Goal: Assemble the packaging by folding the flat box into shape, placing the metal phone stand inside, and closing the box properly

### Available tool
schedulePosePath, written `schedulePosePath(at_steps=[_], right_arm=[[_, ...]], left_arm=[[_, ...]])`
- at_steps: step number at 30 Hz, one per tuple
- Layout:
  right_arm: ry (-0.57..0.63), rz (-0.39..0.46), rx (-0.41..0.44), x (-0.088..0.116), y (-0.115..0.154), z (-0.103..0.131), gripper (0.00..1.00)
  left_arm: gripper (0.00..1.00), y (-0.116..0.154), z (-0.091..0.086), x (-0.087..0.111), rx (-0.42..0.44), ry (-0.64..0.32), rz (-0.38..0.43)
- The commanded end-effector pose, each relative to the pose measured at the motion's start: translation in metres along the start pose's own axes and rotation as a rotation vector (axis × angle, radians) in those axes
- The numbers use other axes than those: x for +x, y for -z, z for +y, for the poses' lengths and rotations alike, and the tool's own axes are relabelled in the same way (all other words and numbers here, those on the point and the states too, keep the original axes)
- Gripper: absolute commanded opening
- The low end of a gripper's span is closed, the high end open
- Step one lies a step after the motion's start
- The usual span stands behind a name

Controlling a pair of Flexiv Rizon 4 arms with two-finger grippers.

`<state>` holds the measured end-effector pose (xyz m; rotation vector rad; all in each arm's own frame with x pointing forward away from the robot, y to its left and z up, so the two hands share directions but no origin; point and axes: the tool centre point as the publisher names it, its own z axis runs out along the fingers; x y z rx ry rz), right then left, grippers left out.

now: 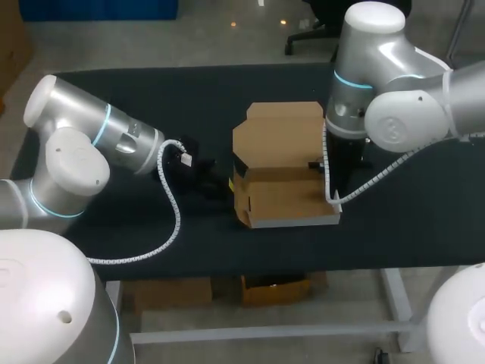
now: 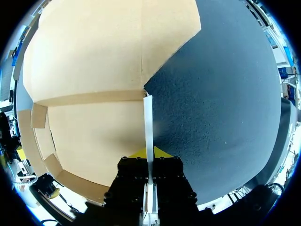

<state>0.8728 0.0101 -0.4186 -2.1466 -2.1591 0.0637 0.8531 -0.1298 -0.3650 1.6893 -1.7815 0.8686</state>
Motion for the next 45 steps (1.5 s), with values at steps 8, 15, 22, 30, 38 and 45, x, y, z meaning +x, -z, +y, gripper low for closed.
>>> schedulePosePath(at_steps=[8,15,22,30,38,45], right_arm=[[0.000,-0.001,0.004,0.001,0.000,0.001,0.00],[0.000,-0.001,0.004,0.001,0.000,0.001,0.00],[0.000,-0.001,0.004,0.001,0.000,0.001,0.00],[0.000,-0.001,0.004,0.001,0.000,0.001,0.00],[0.000,-0.001,0.004,0.001,0.000,0.001,0.00],[0.000,-0.001,0.004,0.001,0.000,0.001,0.00]], left_arm=[[0.40,-0.012,0.004,0.017,-0.019,-0.039,-0.032],[0.45,-0.022,0.006,0.023,-0.024,-0.062,-0.065],[0.46,-0.028,0.007,0.026,-0.033,-0.072,-0.084],[0.45,-0.037,0.006,0.029,-0.014,-0.076,-0.154],[0.45,-0.043,0.003,0.028,0.021,-0.071,-0.230],[0.44,-0.047,0.000,0.023,0.048,-0.061,-0.296]])
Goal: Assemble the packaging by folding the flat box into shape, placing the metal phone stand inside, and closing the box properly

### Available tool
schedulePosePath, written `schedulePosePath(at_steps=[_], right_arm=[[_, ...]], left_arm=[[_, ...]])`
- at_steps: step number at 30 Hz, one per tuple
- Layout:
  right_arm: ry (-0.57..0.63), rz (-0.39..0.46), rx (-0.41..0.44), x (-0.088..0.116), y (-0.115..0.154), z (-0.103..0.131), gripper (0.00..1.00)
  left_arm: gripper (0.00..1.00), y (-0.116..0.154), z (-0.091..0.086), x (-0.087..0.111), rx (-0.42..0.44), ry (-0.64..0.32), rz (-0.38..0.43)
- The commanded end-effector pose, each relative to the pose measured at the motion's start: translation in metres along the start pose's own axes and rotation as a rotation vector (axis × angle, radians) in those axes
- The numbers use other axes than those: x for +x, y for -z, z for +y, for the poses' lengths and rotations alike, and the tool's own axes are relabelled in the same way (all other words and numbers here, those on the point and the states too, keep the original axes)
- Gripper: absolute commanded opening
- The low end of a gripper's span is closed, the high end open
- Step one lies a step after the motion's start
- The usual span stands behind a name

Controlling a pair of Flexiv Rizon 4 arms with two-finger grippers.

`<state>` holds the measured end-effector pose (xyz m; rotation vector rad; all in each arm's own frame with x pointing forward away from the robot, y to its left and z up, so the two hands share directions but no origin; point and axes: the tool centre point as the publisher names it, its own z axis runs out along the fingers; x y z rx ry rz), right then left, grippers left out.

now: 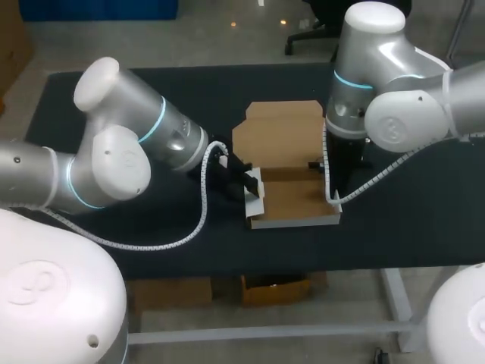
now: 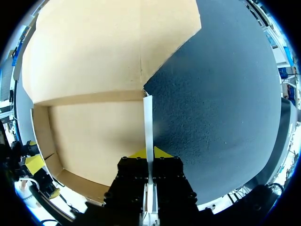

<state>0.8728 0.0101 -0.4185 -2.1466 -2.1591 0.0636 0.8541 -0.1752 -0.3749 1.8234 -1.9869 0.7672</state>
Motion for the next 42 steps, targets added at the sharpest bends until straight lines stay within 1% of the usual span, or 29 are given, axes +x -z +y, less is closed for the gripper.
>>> schedulePosePath(at_steps=[1,11,15,17,21,27,34,42], right_arm=[[0.000,-0.001,0.004,0.001,0.000,0.001,0.00],[0.000,-0.001,0.004,0.001,0.000,0.001,0.00],[0.000,-0.001,0.004,0.001,0.000,0.001,0.00],[0.000,-0.001,0.004,0.001,0.000,0.001,0.00],[0.000,-0.001,0.004,0.001,0.000,0.001,0.00],[0.000,-0.001,0.004,0.001,0.000,0.001,0.00],[0.000,-0.001,0.004,0.001,0.000,0.001,0.00],[0.000,-0.001,0.004,0.001,0.000,0.001,0.00]], left_arm=[[0.44,-0.006,0.000,0.002,0.008,0.005,-0.081],[0.39,-0.013,-0.006,-0.004,0.022,0.025,-0.179],[0.33,-0.016,-0.009,-0.005,0.036,0.034,-0.228],[0.30,-0.017,-0.010,-0.006,0.053,0.039,-0.269],[0.24,-0.021,-0.011,-0.008,0.069,0.046,-0.327],[0.21,-0.026,-0.012,-0.012,0.068,0.052,-0.408],[0.17,-0.028,-0.010,-0.017,0.063,0.064,-0.473],[0.15,-0.031,-0.008,-0.020,0.048,0.064,-0.537]])
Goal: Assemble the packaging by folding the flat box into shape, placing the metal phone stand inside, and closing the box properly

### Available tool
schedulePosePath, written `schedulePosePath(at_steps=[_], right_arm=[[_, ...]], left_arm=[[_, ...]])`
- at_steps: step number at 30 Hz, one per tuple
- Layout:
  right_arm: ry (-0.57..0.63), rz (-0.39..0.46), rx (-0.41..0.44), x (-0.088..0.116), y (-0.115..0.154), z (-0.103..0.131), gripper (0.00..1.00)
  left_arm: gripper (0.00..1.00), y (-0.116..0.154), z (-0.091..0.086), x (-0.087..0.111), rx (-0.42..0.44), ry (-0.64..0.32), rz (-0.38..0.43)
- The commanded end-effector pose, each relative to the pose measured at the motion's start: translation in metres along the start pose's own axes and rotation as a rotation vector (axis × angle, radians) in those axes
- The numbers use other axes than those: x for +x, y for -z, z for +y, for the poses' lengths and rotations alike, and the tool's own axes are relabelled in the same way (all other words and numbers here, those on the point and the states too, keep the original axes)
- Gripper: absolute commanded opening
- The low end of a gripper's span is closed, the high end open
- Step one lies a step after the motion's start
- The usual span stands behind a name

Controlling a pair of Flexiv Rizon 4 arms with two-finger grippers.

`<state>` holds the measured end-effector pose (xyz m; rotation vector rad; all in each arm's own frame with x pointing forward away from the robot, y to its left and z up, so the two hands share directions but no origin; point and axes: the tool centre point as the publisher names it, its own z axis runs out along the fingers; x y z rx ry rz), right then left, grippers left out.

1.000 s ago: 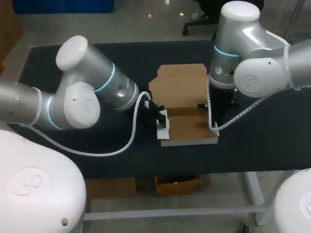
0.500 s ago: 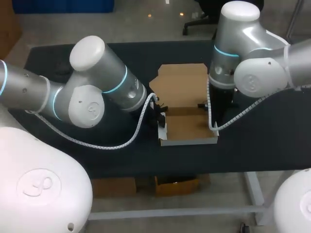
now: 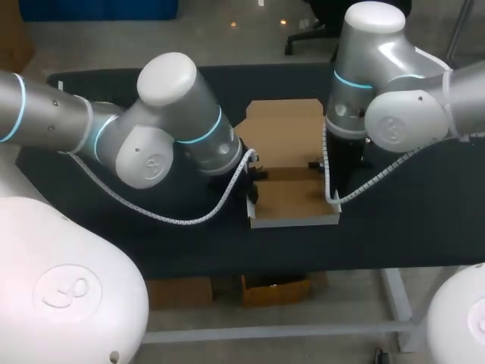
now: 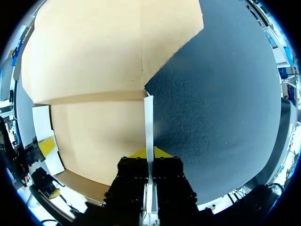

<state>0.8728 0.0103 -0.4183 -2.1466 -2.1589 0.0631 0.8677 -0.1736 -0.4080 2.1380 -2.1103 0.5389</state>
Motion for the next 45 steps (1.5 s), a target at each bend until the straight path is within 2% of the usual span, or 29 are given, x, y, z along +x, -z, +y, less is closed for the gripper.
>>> schedulePosePath(at_steps=[1,9,14,24,28,39,45], right_arm=[[0.000,-0.001,0.004,0.000,0.000,0.001,0.00],[0.000,-0.001,0.004,0.000,0.000,0.001,0.00],[0.000,-0.001,0.004,0.000,0.000,0.001,0.00],[0.000,-0.001,0.004,0.000,0.000,0.001,0.00],[0.000,-0.001,0.004,0.000,0.000,0.001,0.00],[0.000,-0.001,0.004,0.000,0.000,0.001,0.00],[0.019,-0.031,-0.039,0.003,0.014,-0.004,0.30]], left_arm=[[0.15,-0.003,0.001,0.003,-0.001,0.002,-0.219],[0.13,-0.003,0.001,0.002,-0.030,0.004,-0.255],[0.08,-0.004,-0.001,0.000,-0.053,0.013,-0.277],[0.04,-0.005,-0.006,-0.002,-0.115,0.033,-0.275],[0.00,-0.005,-0.008,-0.002,-0.119,0.040,-0.287],[0.00,-0.006,-0.007,-0.005,-0.108,0.048,-0.289],[0.00,-0.004,-0.003,-0.008,-0.091,0.054,-0.283]])
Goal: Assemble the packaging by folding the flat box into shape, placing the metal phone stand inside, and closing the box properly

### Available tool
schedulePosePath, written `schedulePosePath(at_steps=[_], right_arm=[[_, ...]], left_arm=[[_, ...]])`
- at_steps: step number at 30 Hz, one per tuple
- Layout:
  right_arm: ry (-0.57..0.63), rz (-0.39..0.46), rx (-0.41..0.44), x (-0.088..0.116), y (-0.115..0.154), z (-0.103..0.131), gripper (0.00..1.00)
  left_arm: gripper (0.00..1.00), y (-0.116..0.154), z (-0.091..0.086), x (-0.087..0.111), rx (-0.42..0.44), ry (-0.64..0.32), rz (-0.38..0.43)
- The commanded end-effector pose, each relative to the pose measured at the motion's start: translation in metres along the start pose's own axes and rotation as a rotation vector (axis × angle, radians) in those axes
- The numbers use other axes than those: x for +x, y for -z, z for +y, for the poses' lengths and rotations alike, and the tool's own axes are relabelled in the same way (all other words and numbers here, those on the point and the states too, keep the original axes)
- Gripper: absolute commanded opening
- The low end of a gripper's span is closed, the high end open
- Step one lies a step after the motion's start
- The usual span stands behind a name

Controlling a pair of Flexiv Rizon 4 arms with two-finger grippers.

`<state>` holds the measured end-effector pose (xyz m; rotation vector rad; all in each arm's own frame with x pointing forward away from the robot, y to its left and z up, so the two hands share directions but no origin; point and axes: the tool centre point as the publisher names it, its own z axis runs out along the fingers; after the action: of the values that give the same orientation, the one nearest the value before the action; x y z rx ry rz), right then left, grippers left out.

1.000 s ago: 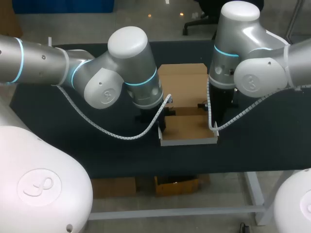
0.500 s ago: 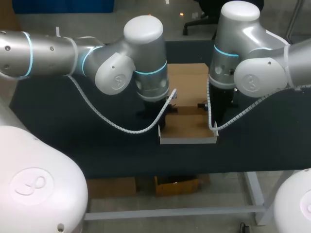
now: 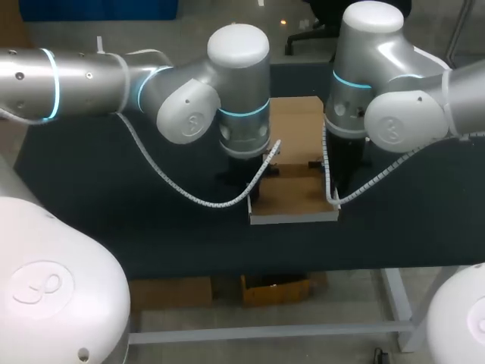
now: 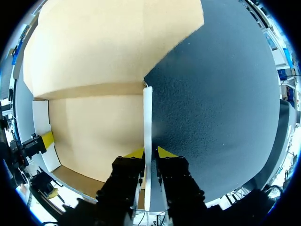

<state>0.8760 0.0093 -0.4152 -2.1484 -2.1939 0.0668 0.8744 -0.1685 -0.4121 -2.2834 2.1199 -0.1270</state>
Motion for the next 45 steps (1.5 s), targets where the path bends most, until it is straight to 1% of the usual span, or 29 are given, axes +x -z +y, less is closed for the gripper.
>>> schedulePosePath(at_steps=[1,4,5,6,7,9,11,13,22,26,29,34,36,39,41,45], right_arm=[[0.010,-0.011,-0.032,0.004,0.014,-0.008,0.35],[0.022,-0.004,-0.059,0.003,0.021,-0.010,0.54],[0.025,0.000,-0.068,0.002,0.024,-0.011,0.68],[0.028,0.002,-0.076,0.002,0.026,-0.012,0.77],[0.031,0.010,-0.085,0.001,0.028,-0.013,0.82],[0.033,0.013,-0.096,0.000,0.031,-0.014,0.89],[0.043,0.033,-0.116,-0.002,0.036,-0.016,0.96],[0.045,0.036,-0.130,-0.005,0.039,-0.018,1.00],[0.096,0.069,-0.208,-0.015,0.059,-0.025,1.00],[0.144,0.104,-0.254,-0.020,0.069,-0.028,1.00],[0.194,0.127,-0.289,-0.025,0.076,-0.032,1.00],[0.291,0.197,-0.360,-0.036,0.085,-0.041,1.00],[0.310,0.204,-0.377,-0.040,0.088,-0.044,1.00],[0.380,0.233,-0.427,-0.044,0.093,-0.051,1.00],[0.448,0.264,-0.480,-0.050,0.096,-0.058,1.00],[0.505,0.277,-0.528,-0.056,0.103,-0.065,1.00]], left_arm=[[0.00,0.000,0.003,-0.002,0.013,0.004,-0.002],[0.00,0.002,0.004,-0.004,0.024,0.007,0.002],[0.00,0.002,0.005,-0.005,0.027,0.007,0.002],[0.00,0.003,0.005,-0.006,0.029,0.008,0.004],[0.00,0.004,0.005,-0.006,0.032,0.009,0.005],[0.00,0.004,0.006,-0.007,0.036,0.010,0.005],[0.00,0.005,0.006,-0.007,0.040,0.008,0.003],[0.00,0.006,0.006,-0.008,0.047,0.005,0.000],[0.00,0.008,0.006,-0.010,0.060,-0.012,-0.007],[0.00,0.007,0.006,-0.012,0.061,-0.022,-0.007],[0.00,0.005,0.004,-0.015,0.060,-0.028,-0.008],[0.00,0.003,0.003,-0.018,0.061,-0.038,-0.013],[0.00,0.002,0.002,-0.019,0.062,-0.043,-0.015],[0.00,0.002,0.001,-0.020,0.064,-0.050,-0.014],[0.00,0.002,0.001,-0.021,0.065,-0.053,-0.015],[0.00,0.001,0.001,-0.021,0.068,-0.057,-0.019]])
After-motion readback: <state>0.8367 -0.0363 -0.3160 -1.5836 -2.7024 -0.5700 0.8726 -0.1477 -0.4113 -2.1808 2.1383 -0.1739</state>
